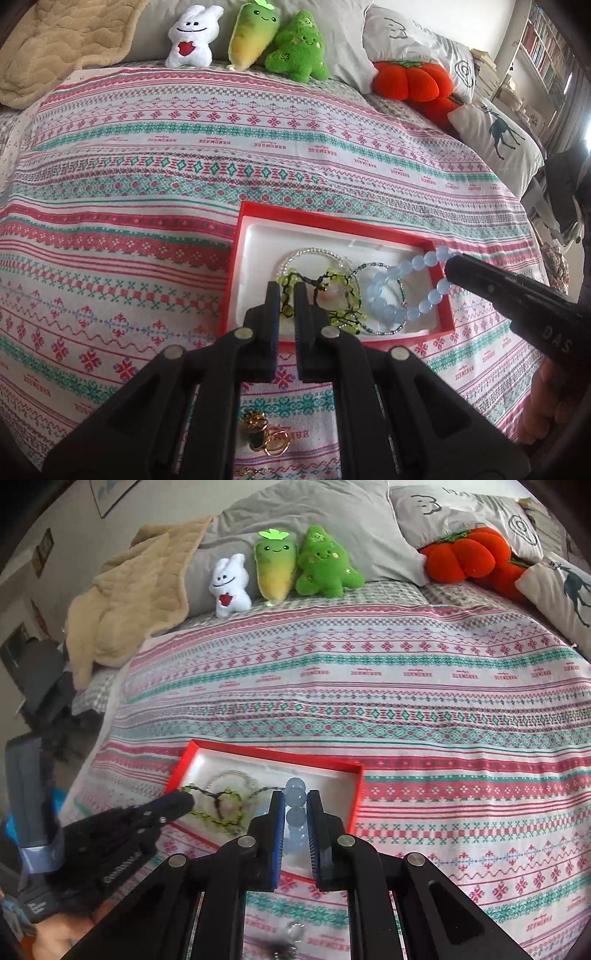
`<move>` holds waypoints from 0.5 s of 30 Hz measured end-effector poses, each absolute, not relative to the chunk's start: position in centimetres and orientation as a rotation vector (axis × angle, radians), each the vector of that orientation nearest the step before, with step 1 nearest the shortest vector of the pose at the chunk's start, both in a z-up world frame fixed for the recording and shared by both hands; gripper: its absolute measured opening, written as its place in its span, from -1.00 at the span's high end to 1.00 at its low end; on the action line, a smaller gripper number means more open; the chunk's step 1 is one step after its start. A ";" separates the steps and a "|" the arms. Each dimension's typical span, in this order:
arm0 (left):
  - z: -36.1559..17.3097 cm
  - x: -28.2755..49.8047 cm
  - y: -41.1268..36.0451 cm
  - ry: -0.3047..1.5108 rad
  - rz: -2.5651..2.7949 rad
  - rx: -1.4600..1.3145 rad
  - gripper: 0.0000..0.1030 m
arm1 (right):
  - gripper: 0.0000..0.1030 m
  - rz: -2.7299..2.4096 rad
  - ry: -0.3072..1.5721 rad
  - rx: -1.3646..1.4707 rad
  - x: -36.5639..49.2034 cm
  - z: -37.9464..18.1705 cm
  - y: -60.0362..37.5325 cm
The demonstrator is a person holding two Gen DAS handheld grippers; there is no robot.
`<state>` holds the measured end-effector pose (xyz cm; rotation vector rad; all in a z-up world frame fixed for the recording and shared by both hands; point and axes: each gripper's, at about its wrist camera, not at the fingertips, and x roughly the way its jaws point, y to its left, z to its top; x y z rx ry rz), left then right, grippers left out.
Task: Organize jewelry
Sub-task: 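Open the left tool then the right tool, releasing bracelets into the box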
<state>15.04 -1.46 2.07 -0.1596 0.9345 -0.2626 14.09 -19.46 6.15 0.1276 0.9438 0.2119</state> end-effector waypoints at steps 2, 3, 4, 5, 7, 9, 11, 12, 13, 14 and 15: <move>2.2 15.0 -1.5 0.938 -0.252 -0.154 0.85 | 0.76 0.204 0.949 0.119 14.1 6.1 -19.6; 2.3 14.9 -1.5 0.936 -0.248 -0.149 0.85 | 0.75 0.204 0.950 0.121 14.0 6.2 -19.7; 2.5 14.8 -1.6 0.935 -0.247 -0.142 0.83 | 0.74 0.208 0.951 0.124 13.9 6.3 -19.8; 2.7 14.6 -1.7 0.933 -0.250 -0.133 0.77 | 0.69 0.215 0.953 0.125 13.7 6.5 -19.9; 3.1 14.3 -1.7 0.926 -0.251 -0.121 0.63 | 0.65 0.224 0.950 0.117 13.4 6.9 -20.0; 3.5 13.8 -1.6 0.920 -0.248 -0.106 0.51 | 0.65 0.227 0.949 0.102 13.0 7.2 -20.1; 4.0 13.3 -1.4 0.912 -0.253 -0.095 0.39 | 0.65 0.230 0.953 0.098 12.6 7.6 -20.3; 4.3 13.0 -1.4 0.907 -0.256 -0.091 0.26 | 0.65 0.231 0.955 0.096 12.4 7.7 -20.4; 4.5 12.7 -1.3 0.902 -0.257 -0.086 0.19 | 0.65 0.232 0.957 0.092 12.2 7.9 -20.5; 4.8 12.3 -1.2 0.896 -0.258 -0.078 0.04 | 0.65 0.234 0.957 0.087 11.9 8.0 -20.5; 5.0 12.0 -1.1 0.891 -0.258 -0.070 -0.06 | 0.65 0.237 0.958 0.082 11.6 8.1 -20.6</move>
